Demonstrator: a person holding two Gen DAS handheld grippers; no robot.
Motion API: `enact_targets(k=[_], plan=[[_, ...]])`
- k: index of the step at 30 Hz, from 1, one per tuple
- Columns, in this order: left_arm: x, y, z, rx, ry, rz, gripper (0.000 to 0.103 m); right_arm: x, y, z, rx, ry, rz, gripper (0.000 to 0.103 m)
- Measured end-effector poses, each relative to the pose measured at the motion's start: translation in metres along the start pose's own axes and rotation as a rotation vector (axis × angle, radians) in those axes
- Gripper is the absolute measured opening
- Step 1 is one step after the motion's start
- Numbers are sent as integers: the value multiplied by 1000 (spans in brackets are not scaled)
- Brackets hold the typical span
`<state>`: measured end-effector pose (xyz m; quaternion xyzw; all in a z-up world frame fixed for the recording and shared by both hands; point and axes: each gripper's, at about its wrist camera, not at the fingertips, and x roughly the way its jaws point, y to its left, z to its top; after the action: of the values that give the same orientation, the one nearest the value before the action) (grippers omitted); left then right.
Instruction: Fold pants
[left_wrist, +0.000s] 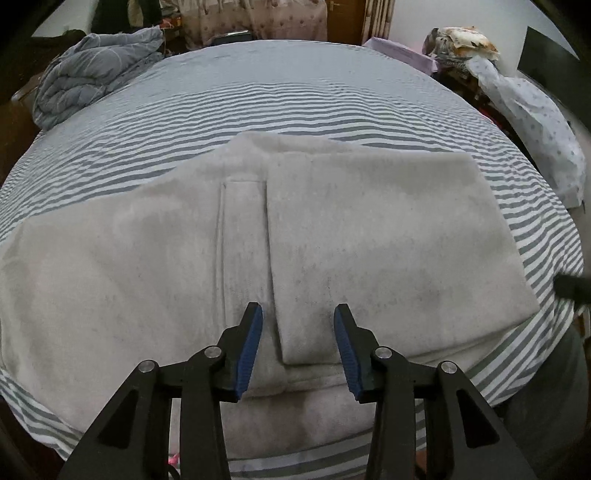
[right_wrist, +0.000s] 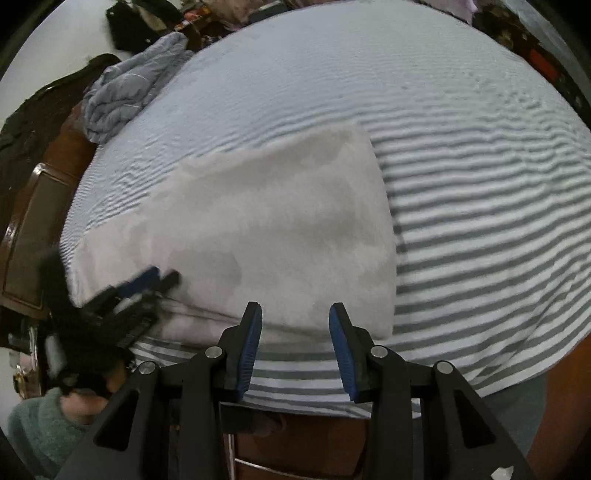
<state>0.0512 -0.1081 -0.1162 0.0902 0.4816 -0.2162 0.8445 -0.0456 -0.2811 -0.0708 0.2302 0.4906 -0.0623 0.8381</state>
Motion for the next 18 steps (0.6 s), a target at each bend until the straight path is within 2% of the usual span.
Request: enact_targets(k=[5, 10, 13, 18], plan=[[3, -5, -4, 24, -8, 14, 44, 22, -5, 29, -36, -36, -39, 38], [5, 3, -5, -23, -3, -10, 49, 53, -21, 70, -12, -54, -62, 38], [7, 2, -5, -15, -7, -5, 50, 72, -27, 92, -13, -63, -82, 38], [8, -3, -8, 12, -17, 13, 53, 105, -42, 114, 15, -14, -90, 37]])
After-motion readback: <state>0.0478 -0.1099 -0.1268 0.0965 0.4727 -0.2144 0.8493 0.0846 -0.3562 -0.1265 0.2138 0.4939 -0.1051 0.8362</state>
